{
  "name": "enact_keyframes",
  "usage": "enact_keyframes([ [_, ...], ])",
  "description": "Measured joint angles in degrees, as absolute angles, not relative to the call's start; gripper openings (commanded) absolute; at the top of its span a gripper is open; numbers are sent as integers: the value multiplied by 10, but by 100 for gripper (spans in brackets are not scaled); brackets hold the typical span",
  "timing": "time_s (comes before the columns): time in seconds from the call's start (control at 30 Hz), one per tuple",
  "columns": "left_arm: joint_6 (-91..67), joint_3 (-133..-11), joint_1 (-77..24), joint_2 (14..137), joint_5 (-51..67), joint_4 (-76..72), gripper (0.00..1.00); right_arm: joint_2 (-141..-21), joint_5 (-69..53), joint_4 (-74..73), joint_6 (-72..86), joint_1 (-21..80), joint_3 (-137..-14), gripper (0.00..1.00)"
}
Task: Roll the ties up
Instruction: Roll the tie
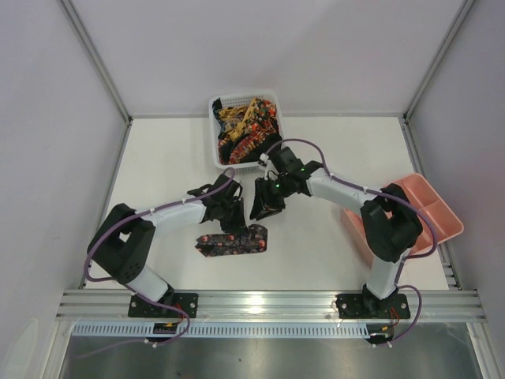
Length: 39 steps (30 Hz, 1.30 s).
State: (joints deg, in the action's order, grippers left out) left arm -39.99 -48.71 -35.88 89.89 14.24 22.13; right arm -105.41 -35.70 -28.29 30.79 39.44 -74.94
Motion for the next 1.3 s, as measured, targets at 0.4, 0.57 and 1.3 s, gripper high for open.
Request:
enact_keyframes([
  [0.4, -395, -493, -359, 902, 142, 223, 2, -885, -237, -192, 100, 354, -583, 100],
  [0.57, -394, -493, -359, 902, 142, 221, 2, -766, -244, -98, -46, 404, -443, 100],
  [1.3, -394, -485, -359, 904, 154, 197, 2, -958, -367, -63, -331, 443, -560, 100],
])
